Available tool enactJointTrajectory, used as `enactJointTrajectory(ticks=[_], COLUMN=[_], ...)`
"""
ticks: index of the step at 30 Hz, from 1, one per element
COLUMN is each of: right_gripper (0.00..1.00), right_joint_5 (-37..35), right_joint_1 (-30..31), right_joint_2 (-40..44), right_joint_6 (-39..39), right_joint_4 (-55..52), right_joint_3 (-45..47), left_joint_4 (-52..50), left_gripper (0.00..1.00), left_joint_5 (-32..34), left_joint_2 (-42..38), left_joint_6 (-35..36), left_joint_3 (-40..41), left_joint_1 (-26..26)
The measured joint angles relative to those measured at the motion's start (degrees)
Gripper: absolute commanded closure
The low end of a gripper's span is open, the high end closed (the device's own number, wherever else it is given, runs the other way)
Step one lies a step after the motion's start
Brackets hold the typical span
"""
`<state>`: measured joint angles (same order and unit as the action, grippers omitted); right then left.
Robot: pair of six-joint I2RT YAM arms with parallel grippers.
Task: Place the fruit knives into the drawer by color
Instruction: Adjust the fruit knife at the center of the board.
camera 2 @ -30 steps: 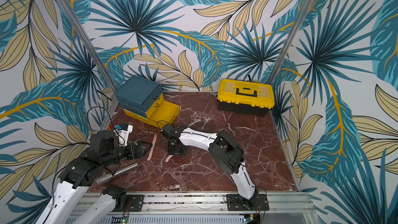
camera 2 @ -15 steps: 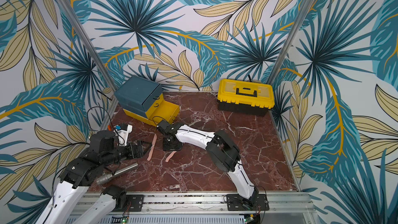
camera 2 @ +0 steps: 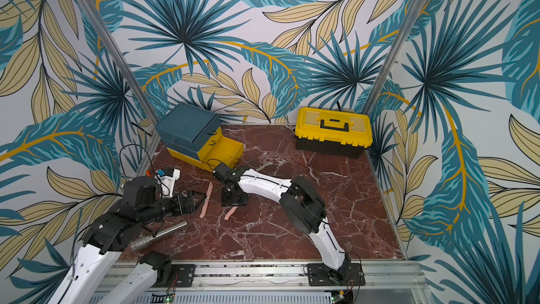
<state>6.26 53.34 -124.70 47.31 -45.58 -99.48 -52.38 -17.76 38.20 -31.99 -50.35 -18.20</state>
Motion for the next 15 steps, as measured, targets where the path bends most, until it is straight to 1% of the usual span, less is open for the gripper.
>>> enactJointTrajectory(ticks=[3, 6, 7, 8, 10, 12, 15], right_gripper=[0.42, 0.39, 0.37, 0.31, 0.24, 0.21, 0.21], right_joint_5=[0.59, 0.74, 0.76, 0.76, 0.92, 1.14, 1.55], right_joint_1=[-0.02, -0.04, -0.04, -0.04, -0.04, -0.04, -0.07], right_joint_2=[-1.25, -1.44, -1.44, -1.44, -1.42, -1.44, -1.44], right_joint_6=[0.02, 0.02, 0.09, 0.31, 0.52, 0.28, 0.42], right_joint_4=[-0.15, -1.09, -1.16, -1.16, -1.07, -1.25, -1.51], right_joint_3=[-0.83, -0.90, -0.87, -0.83, -0.48, -0.42, -0.48], left_joint_4=[-0.02, -0.02, -0.02, -0.02, 0.00, 0.00, 0.02], left_gripper=[0.00, 0.00, 0.00, 0.00, 0.00, 0.00, 0.00], left_joint_5=[0.02, 0.20, 0.22, 0.22, 0.24, 0.37, 0.42], left_joint_2=[0.00, 0.00, 0.00, -0.02, -0.07, -0.04, -0.04], left_joint_6=[0.02, 0.02, 0.04, 0.02, 0.02, 0.04, 0.07], left_joint_3=[0.00, 0.00, 0.00, 0.00, 0.00, 0.00, 0.00], left_joint_1=[0.00, 0.00, 0.00, 0.00, 0.00, 0.00, 0.00])
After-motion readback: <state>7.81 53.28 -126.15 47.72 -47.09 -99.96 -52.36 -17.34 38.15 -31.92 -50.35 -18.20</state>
